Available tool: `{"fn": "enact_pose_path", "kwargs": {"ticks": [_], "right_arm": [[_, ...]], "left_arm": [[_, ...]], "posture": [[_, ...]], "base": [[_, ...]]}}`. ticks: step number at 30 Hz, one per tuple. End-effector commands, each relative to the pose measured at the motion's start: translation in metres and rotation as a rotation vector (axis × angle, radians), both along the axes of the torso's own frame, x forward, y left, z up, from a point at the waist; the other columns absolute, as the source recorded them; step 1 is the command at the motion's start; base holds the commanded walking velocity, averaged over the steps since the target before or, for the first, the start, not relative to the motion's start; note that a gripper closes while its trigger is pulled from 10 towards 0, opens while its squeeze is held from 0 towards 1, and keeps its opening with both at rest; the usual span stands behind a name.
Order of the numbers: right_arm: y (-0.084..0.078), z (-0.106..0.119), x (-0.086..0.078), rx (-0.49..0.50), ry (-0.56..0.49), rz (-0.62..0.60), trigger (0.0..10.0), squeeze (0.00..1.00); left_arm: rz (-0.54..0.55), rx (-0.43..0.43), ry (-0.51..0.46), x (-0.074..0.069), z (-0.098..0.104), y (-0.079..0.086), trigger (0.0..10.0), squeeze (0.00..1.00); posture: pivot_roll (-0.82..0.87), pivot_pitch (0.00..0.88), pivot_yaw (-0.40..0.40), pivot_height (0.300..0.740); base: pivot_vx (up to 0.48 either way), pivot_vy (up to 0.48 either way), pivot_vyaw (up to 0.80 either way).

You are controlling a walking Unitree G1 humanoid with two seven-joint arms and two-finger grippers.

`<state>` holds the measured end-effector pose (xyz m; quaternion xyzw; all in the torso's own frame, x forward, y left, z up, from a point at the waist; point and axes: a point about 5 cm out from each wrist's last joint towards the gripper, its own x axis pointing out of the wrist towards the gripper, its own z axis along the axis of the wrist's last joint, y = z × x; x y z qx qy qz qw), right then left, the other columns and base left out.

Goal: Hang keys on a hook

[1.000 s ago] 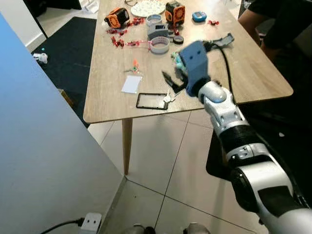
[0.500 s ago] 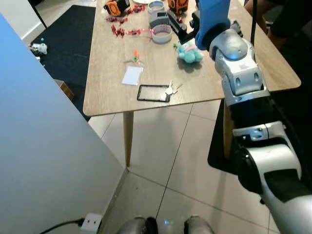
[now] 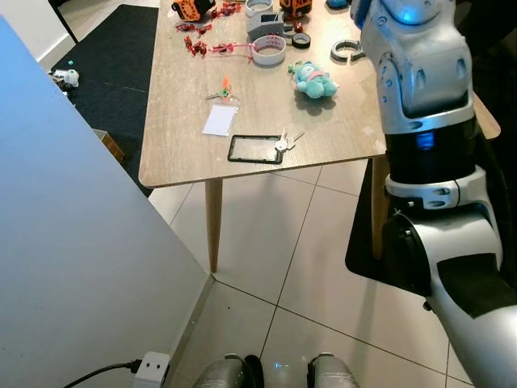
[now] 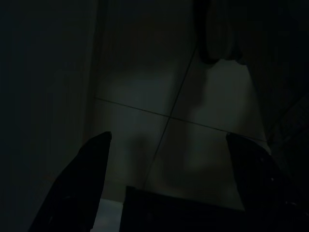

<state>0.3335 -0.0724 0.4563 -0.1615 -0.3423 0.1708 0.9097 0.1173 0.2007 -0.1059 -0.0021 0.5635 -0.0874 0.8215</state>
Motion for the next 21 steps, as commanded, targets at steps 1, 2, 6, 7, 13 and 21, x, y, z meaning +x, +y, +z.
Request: {"fn": "enact_pose_path", "kwargs": {"ticks": [1, 2, 6, 7, 13, 21], "right_arm": [[0.006, 0.007, -0.008, -0.004, -0.029, 0.011, 10.0, 0.00], [0.005, 0.007, -0.008, -0.003, -0.025, 0.011, 10.0, 0.00], [0.005, 0.008, -0.008, -0.005, -0.021, 0.007, 10.0, 0.00], [0.005, 0.009, -0.009, -0.004, -0.023, 0.007, 10.0, 0.00], [-0.004, 0.001, 0.000, -0.043, -0.007, -0.079, 10.0, 0.00], [-0.075, -0.099, 0.036, 0.005, 0.271, -0.300, 10.0, 0.00]], "left_arm": [[0.007, 0.015, 0.047, -0.015, -0.003, 0.006, 10.0, 0.00], [0.008, 0.014, 0.047, -0.014, -0.003, 0.006, 10.0, 0.00], [0.010, 0.013, 0.045, -0.014, -0.003, 0.006, 10.0, 0.00], [0.011, 0.012, 0.044, -0.013, -0.003, 0.006, 10.0, 0.00], [0.013, 0.011, 0.041, -0.012, -0.003, 0.005, 10.0, 0.00], [0.031, 0.011, 0.033, -0.011, -0.002, 0.006, 10.0, 0.00]], "posture": [[-0.15, 0.251, 0.134, 0.740], [-0.14, 0.250, 0.133, 0.740], [-0.15, 0.247, 0.130, 0.740], [-0.15, 0.247, 0.130, 0.740], [-0.15, 0.247, 0.128, 0.740], [-0.13, 0.227, 0.127, 0.740]], "base": [[0.000, 0.000, 0.00], [0.000, 0.000, 0.00], [0.000, 0.000, 0.00], [0.000, 0.000, 0.00], [0.000, 0.000, 0.00], [0.000, 0.000, 0.00]]}}
